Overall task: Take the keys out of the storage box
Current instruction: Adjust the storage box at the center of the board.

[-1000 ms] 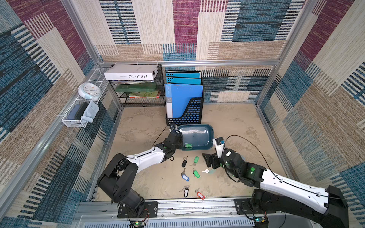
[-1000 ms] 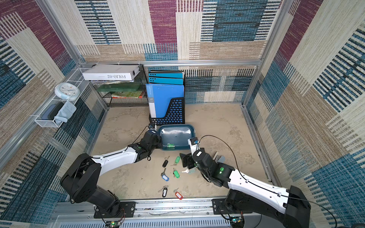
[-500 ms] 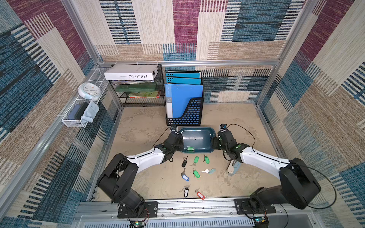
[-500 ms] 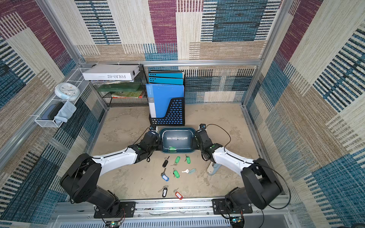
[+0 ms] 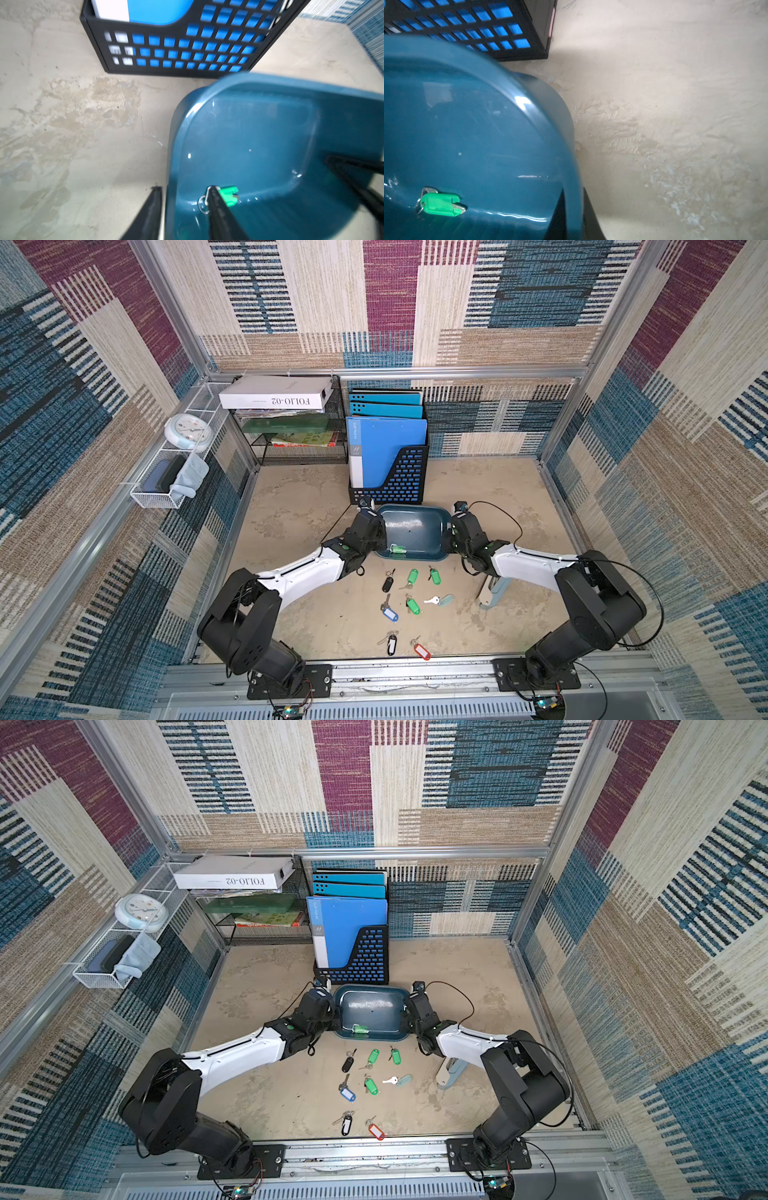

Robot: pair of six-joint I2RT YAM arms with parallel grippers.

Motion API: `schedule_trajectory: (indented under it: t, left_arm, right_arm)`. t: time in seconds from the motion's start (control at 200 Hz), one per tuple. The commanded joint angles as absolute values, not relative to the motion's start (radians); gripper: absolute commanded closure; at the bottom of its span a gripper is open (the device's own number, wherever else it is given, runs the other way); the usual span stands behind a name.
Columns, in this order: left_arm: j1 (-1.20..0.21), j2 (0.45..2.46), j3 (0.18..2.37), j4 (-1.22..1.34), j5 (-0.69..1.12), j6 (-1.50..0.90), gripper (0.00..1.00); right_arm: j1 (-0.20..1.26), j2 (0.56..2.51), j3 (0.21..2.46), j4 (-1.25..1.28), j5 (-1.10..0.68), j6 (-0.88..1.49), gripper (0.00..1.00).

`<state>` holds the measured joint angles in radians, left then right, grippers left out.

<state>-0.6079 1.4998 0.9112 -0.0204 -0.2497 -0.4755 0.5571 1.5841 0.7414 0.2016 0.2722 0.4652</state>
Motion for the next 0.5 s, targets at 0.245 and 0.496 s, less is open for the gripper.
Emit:
schedule_trajectory:
  t: [0.245,0.496]
  left_arm:
    - [-0.597,1.286,0.945,-0.269,-0.166,-0.586,0.10]
    - [-0.625,1.481,1.036,-0.337,0.134,-0.670,0.42]
  right_arm:
    - [0.589,1.568,0.687,0.495,0.512,0.339,1.00]
    - [0.600,1.612,0.705,0.551,0.473,0.319,1.00]
